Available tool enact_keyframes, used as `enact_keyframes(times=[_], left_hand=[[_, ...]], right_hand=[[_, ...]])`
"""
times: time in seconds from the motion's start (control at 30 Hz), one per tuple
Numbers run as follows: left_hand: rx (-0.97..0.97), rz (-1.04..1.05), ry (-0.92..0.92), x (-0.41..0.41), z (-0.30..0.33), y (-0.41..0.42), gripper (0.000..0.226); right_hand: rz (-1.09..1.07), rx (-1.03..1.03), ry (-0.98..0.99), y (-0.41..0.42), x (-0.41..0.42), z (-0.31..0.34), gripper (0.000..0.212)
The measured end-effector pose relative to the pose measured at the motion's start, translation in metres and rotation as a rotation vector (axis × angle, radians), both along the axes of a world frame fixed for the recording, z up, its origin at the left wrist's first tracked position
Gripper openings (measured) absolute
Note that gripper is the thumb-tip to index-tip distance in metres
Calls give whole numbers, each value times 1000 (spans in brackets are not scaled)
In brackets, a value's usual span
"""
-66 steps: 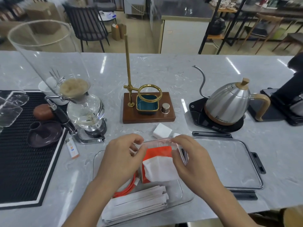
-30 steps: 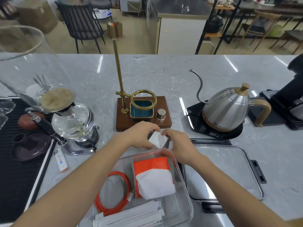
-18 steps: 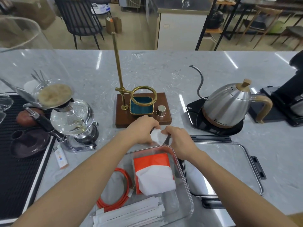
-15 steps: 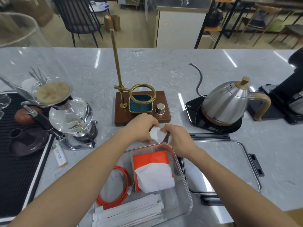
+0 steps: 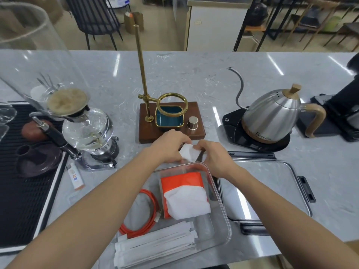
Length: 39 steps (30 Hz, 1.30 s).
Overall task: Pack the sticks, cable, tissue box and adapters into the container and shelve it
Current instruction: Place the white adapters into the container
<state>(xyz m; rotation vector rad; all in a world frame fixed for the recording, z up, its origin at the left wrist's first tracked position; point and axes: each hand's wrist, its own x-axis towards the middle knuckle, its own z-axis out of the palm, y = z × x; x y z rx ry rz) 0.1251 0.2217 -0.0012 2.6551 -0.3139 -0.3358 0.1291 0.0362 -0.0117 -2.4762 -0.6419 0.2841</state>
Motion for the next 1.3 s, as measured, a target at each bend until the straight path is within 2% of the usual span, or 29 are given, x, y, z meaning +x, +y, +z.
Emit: enact_keyframes(times=[0.3, 0.6, 0.7, 0.83, 0.93, 1.17, 1.3], left_hand=[[24, -27, -16, 2, -6, 1, 62], [-12, -17, -27, 1, 2, 9, 50], [-48, -7, -82, -4, 15, 12, 44], [-82, 25, -145, -13, 33, 13, 54], [-105, 63, -241, -29, 46, 14, 60], [-289, 125, -348, -82, 68, 6, 47], [-431, 151, -350, -111, 76, -4, 42]], right_hand=[[6, -31, 2, -1, 2, -2, 52], [32, -27, -3, 0, 10, 8, 47], [26, 22, -37, 0, 8, 22, 50], [1, 86, -61, -3, 3, 47, 58], [-27, 214, -40, -9, -6, 65, 58], [5, 466, 41, -22, -44, 92, 62], [21, 531, 52, -29, -63, 99, 64]])
